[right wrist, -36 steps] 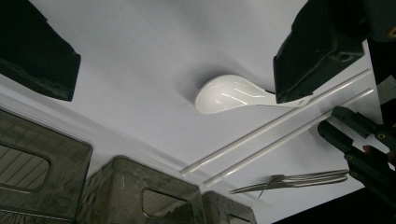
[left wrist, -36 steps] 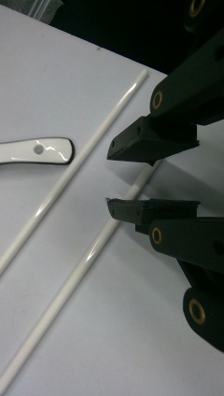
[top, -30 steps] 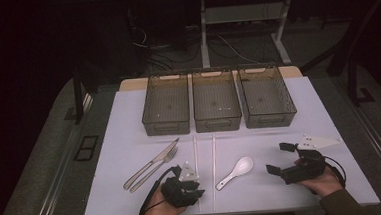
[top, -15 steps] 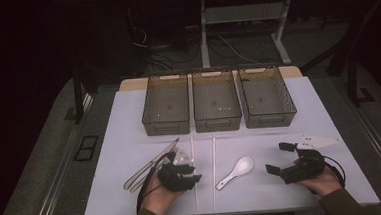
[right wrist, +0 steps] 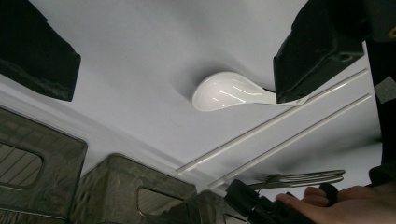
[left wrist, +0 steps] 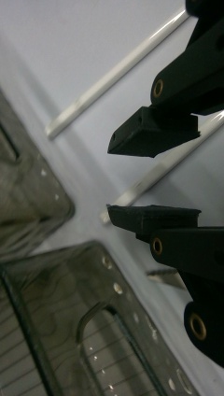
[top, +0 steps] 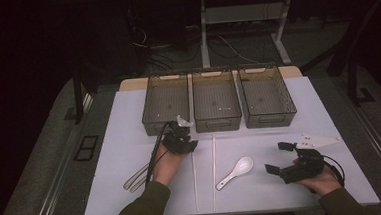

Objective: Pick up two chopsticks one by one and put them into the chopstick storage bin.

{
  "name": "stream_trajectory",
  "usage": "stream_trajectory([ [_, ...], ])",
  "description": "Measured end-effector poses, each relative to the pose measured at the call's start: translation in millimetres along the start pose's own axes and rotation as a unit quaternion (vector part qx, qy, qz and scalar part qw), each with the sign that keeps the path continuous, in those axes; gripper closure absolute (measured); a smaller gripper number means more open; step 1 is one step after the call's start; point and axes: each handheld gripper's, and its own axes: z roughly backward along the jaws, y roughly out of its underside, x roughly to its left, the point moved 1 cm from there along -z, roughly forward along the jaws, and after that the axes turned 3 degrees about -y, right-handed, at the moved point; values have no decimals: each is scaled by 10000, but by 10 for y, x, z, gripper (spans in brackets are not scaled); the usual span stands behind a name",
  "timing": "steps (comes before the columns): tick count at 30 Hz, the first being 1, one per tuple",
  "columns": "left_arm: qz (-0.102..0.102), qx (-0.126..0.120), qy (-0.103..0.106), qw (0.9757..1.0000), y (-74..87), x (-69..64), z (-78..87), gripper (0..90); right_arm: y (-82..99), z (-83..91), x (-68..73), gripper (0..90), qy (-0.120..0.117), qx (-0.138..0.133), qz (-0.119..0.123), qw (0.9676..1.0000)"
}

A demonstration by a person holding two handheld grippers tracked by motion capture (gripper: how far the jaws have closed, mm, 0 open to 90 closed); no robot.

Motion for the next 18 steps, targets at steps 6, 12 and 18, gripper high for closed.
stream_trajectory([
  [6,292,26,-52,9996,-38,79,-151,672,-1,-3,-2,7,-7,7,-2,10000],
  [12,340,-2,-124,9993,-56,74,-205,722,-1,-2,-3,7,-10,3,-7,10000],
  [18,75,51,-182,9998,-76,-3,-216,801,-2,-1,-2,7,-8,0,3,10000],
])
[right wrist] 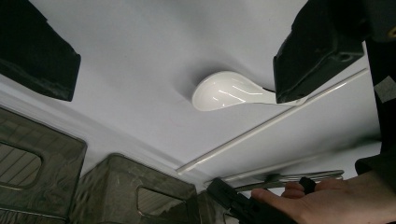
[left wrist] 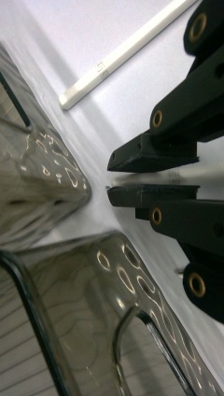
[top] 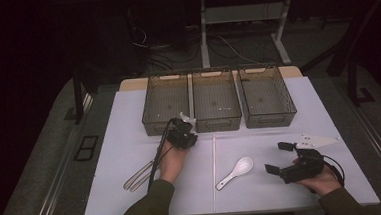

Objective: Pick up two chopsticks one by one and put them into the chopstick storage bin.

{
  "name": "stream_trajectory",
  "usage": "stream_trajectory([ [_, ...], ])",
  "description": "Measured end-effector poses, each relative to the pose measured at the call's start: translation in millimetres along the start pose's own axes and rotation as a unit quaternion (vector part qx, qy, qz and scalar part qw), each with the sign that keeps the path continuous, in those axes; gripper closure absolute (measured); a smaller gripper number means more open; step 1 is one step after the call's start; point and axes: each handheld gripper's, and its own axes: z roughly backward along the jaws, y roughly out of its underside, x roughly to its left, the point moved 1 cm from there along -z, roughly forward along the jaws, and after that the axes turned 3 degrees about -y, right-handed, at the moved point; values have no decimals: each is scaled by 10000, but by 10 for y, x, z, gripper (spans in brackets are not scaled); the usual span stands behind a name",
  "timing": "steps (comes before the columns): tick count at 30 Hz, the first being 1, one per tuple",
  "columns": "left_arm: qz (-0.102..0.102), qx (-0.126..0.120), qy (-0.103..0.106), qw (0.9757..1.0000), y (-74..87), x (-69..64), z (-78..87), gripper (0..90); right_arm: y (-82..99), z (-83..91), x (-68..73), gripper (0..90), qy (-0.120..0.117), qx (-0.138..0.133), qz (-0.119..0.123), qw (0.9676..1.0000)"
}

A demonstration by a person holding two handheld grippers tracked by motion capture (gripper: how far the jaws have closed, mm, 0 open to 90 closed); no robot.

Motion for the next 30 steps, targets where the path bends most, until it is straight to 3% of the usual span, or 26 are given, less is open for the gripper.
stream_trajectory([
  [23,-582,5,458,9973,-161,-349,-105,816,-2,8,-2,7,-9,-12,-8,10000],
  [26,-659,-75,533,9964,-161,-328,-44,781,-2,11,2,7,-4,-25,-14,10000],
  [30,-787,-283,746,9937,-114,-286,172,721,-2,11,1,7,-1,-23,-20,10000],
])
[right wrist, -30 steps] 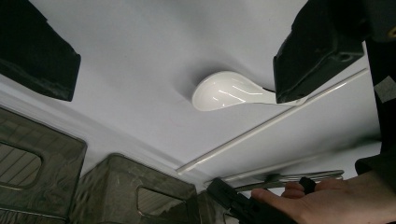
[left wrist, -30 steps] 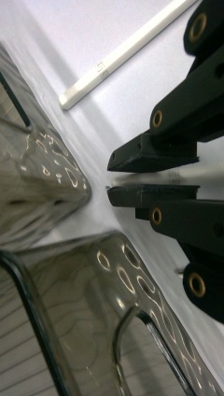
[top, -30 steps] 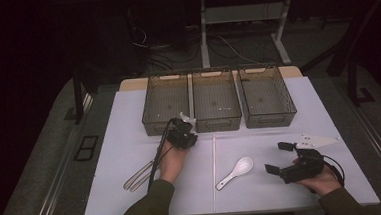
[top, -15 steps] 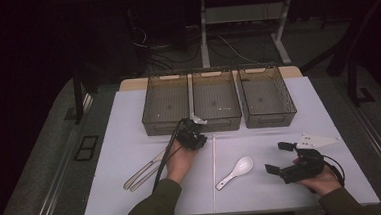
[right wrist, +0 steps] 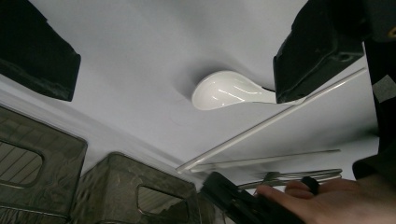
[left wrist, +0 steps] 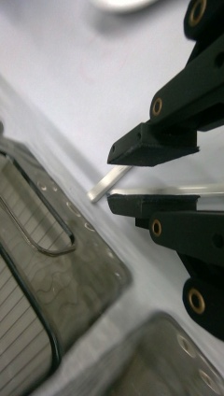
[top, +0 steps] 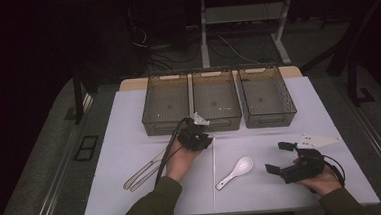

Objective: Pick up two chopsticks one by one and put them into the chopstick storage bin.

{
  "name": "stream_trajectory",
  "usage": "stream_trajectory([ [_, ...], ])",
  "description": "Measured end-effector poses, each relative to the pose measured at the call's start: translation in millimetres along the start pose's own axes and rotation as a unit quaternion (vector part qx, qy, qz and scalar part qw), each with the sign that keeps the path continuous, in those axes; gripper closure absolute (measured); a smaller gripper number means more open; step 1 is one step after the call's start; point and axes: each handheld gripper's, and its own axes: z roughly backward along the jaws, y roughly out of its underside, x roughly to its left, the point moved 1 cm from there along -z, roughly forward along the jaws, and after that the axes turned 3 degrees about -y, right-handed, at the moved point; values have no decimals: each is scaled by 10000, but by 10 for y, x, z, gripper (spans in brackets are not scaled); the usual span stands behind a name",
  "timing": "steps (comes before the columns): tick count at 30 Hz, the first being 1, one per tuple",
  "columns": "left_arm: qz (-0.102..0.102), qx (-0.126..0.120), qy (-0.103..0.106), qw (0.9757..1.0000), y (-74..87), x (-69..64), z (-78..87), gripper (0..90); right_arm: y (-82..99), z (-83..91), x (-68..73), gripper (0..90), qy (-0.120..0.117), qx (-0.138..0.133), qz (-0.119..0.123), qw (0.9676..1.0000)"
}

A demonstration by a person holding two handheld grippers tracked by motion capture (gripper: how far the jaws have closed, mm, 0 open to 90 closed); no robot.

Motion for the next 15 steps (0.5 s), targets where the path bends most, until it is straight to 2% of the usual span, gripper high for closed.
stream_trajectory([
  [2,-33,-168,176,9997,61,-8,134,711,0,1,4,7,0,0,-1,10000],
  [8,-115,-398,350,9985,396,-19,466,706,2,-10,3,7,-15,24,24,10000],
  [11,-147,-427,366,9983,573,-7,527,707,0,-12,4,7,-15,19,31,10000],
  [15,-115,-391,263,9988,660,21,503,710,0,-10,7,7,-16,16,35,10000],
])
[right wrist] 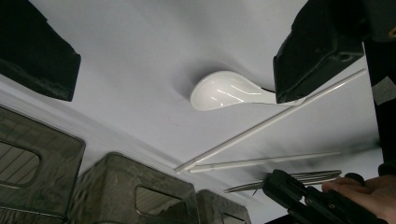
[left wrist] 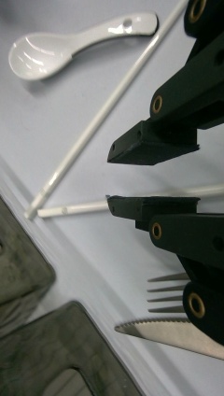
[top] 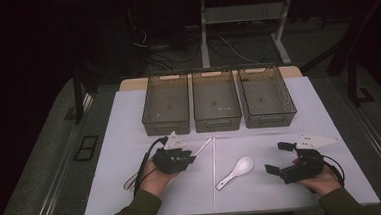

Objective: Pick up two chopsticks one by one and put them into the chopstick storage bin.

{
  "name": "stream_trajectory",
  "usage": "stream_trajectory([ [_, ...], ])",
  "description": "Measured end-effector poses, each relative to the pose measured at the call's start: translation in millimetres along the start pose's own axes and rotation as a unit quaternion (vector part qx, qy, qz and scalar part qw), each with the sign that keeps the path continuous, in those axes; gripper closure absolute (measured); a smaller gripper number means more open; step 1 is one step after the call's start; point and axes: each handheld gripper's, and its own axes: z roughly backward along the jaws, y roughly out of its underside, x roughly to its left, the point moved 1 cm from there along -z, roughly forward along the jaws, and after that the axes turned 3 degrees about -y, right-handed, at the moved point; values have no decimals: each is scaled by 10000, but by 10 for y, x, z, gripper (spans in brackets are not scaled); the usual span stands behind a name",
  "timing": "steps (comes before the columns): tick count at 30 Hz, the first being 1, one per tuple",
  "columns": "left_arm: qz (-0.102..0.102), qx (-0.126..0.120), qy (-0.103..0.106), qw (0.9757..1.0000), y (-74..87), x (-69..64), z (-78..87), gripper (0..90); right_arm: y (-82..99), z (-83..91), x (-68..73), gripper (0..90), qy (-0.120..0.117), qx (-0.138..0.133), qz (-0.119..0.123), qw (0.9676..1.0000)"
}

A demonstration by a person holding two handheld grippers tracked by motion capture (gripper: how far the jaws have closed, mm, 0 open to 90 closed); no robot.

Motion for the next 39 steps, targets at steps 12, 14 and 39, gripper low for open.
stream_trajectory([
  [12,-33,358,-177,9992,51,30,-130,773,-3,1,-1,7,-3,-11,18,10000],
  [14,-92,404,-123,9991,62,30,-148,783,-3,1,3,7,-5,-7,17,10000],
  [39,233,209,5,9995,-15,22,-30,837,-8,4,7,7,-9,-14,32,10000],
])
